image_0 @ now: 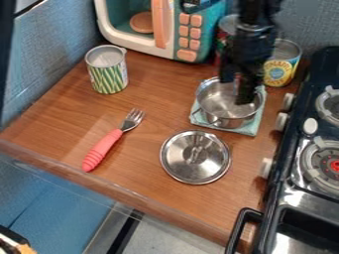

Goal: Move the cooking pot to the lower left side of the table beside the red fork

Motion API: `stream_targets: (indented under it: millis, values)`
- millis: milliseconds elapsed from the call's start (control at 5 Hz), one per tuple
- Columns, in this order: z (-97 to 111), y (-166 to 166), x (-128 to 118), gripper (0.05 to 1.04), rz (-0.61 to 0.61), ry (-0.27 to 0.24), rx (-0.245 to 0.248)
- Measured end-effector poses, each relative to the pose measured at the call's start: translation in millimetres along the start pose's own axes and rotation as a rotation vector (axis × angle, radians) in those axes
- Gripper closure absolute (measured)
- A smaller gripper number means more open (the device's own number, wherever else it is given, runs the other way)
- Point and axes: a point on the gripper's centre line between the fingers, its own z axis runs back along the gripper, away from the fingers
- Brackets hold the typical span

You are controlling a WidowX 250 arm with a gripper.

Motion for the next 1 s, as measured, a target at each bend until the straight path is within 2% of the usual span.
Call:
stream_targets:
  millis: [400,800,1000]
  values:
    - [4,-22,11,0.083,0.013,0.01,-0.026]
    - [-30,-31,6,0.089,0.086,0.123,-0.109]
    - [-37,-31,8,0.153,0.099,0.142,-0.121]
